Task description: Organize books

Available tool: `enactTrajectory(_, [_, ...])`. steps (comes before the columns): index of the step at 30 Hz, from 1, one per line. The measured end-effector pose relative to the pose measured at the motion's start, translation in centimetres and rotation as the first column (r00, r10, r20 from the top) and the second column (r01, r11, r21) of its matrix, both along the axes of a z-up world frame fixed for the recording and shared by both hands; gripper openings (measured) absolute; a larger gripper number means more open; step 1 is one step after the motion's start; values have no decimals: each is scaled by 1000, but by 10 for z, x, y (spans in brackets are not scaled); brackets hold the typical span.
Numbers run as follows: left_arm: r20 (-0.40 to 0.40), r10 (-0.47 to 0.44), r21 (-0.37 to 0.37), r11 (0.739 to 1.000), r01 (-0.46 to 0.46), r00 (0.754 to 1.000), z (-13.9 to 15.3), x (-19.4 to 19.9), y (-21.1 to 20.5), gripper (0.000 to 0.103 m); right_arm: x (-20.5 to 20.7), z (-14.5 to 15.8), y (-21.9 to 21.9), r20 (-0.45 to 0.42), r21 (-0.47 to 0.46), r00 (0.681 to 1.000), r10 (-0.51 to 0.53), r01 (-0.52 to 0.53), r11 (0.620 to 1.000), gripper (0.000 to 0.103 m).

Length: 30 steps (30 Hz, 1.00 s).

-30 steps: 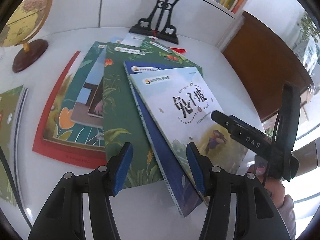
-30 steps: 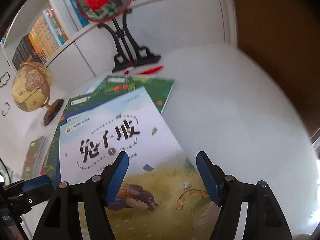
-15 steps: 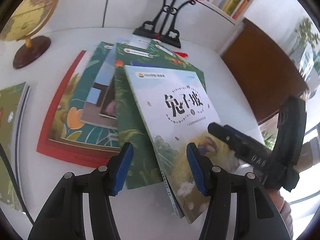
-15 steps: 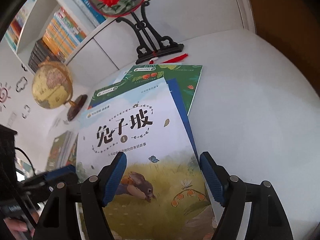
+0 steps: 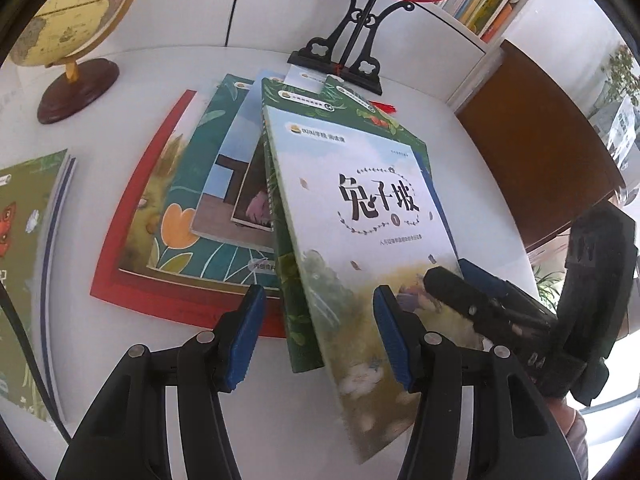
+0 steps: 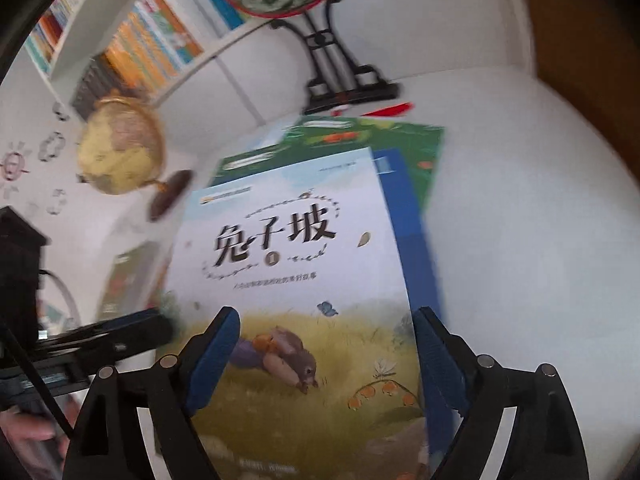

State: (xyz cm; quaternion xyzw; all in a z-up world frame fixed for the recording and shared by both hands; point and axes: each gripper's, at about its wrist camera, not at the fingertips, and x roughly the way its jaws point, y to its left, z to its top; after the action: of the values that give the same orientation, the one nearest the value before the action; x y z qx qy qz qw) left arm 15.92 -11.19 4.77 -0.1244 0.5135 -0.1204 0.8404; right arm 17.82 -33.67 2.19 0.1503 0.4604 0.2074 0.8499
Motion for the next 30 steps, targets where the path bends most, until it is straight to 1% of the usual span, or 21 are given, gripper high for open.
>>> enactTrajectory(2, [10, 6, 0, 1000, -6, 1000, 0, -2, 4, 52, -2, 3, 10, 17, -16, 1000, 22, -22, 1000, 92])
enactTrajectory(4, [11, 23, 20, 1000, -23, 1000, -1, -5, 8, 47, -2, 5, 19, 28, 18, 998, 50, -51, 999, 94])
enactTrajectory(5, [16, 58, 53, 997, -58, 998, -1, -6, 14, 48, -2, 6, 25, 28, 49, 998, 64, -65, 997, 94])
enactTrajectory(6, [20, 79, 42, 996, -80, 997, -1, -6, 20, 47, -2, 8, 32, 28, 81, 996, 79, -81, 993, 96])
enactTrajectory(8, [0, 129, -4, 992, -129, 992, -4, -6, 36, 42, -3, 10, 43, 40, 125, 993, 108, -113, 986, 98])
enactTrajectory(9, [-13, 146, -6, 989, -146, 989, -6, -6, 41, 41, -3, 11, 46, 45, 133, 992, 116, -121, 984, 97])
enactTrajectory(10, [-20, 159, 9, 987, -159, 987, -8, -6, 45, 39, -4, 10, 46, 47, 134, 992, 119, -125, 983, 94])
enactTrajectory(13, [-11, 147, 35, 989, -146, 989, -9, -5, 45, 39, -6, 9, 35, 23, 82, 997, 80, -82, 993, 93])
enactTrajectory(15, [-6, 147, 44, 988, -147, 989, -9, -6, 44, 39, -10, 6, 24, 20, 103, 997, 71, -73, 992, 89])
enactTrajectory(17, [-4, 150, 21, 989, -149, 989, -10, -6, 45, 38, -10, 5, 20, 20, 123, 998, 57, -59, 991, 87])
enactTrajectory(18, [-15, 150, -22, 988, -150, 989, -12, -5, 47, 39, -8, 5, 21, 16, 131, 998, 64, -66, 989, 80])
enactTrajectory(19, [-26, 155, -41, 987, -156, 987, -14, -4, 49, 44, -7, 5, 22, 13, 164, 996, 89, -90, 982, 66])
enactTrajectory(20, [-47, 166, -82, 982, -169, 985, -17, -2, 53, 45, -7, 5, 22, 7, 205, 994, 109, -108, 973, 66])
enactTrajectory(22, [-71, 178, -127, 974, -186, 981, -19, -1, 58, 45, -6, 4, 21, 1, 234, 996, 92, -90, 968, 64])
enactTrajectory(23, [-82, 191, -133, 971, -200, 978, -20, -1, 60, 45, -7, 3, 20, 5, 246, 996, 86, -84, 966, 61])
enactTrajectory(25, [-71, 204, -99, 973, -211, 976, -17, -3, 62, 45, -8, -4, 8, -32, 330, 998, 49, -35, 943, 35])
enactTrajectory(26, [-54, 208, -78, 974, -212, 977, -13, -6, 64, 45, -8, -11, 2, -65, 397, 997, 47, -17, 917, 30])
enactTrajectory(27, [-39, 213, -76, 973, -216, 976, -10, -8, 66, 45, -10, -12, 0, -66, 425, 997, 46, -14, 905, 23])
enactTrajectory(28, [-19, 219, -92, 971, -220, 975, -5, -10, 69, 45, -12, -10, 0, -53, 433, 997, 50, -22, 901, 19])
enactTrajectory(30, [16, 228, -129, 966, -224, 974, 2, -15, 76, 44, -18, -4, 1, -16, 443, 997, 72, -58, 895, 19])
